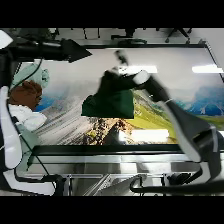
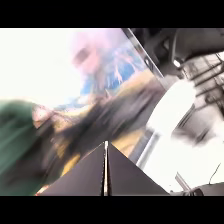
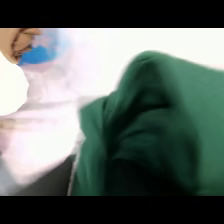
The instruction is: Fold the shirts.
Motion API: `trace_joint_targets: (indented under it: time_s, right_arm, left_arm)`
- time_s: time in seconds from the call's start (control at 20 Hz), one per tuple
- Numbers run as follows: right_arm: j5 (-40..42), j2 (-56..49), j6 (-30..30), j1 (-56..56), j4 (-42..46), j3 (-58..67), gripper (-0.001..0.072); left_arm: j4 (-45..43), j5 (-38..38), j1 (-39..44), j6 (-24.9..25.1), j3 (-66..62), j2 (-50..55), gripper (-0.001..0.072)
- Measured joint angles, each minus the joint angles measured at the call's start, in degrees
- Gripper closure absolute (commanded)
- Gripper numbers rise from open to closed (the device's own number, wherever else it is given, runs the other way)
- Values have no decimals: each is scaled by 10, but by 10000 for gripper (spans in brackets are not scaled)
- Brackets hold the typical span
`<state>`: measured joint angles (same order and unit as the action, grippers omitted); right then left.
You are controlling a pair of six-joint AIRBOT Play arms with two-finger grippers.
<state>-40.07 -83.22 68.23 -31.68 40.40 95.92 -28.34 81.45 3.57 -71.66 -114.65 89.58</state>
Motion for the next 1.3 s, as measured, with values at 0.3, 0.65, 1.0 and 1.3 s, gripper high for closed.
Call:
trace_joint_targets:
  time_s: [0.3,0.65,1.0,1.3]
  right_arm:
    - [164,-64,-69,-106,3,0,236]
    - [-76,12,27,100,68,0,190]
    - [-236,-38,101,224,127,-26,71]
    - [-250,-109,85,222,62,-30,210]
  left_arm:
    - [9,-4,-29,48,117,-68,693]
    - [14,-4,-32,69,150,-79,692]
    - [14,-4,-32,72,153,-79,693]
    - [14,-4,-32,73,153,-79,692]
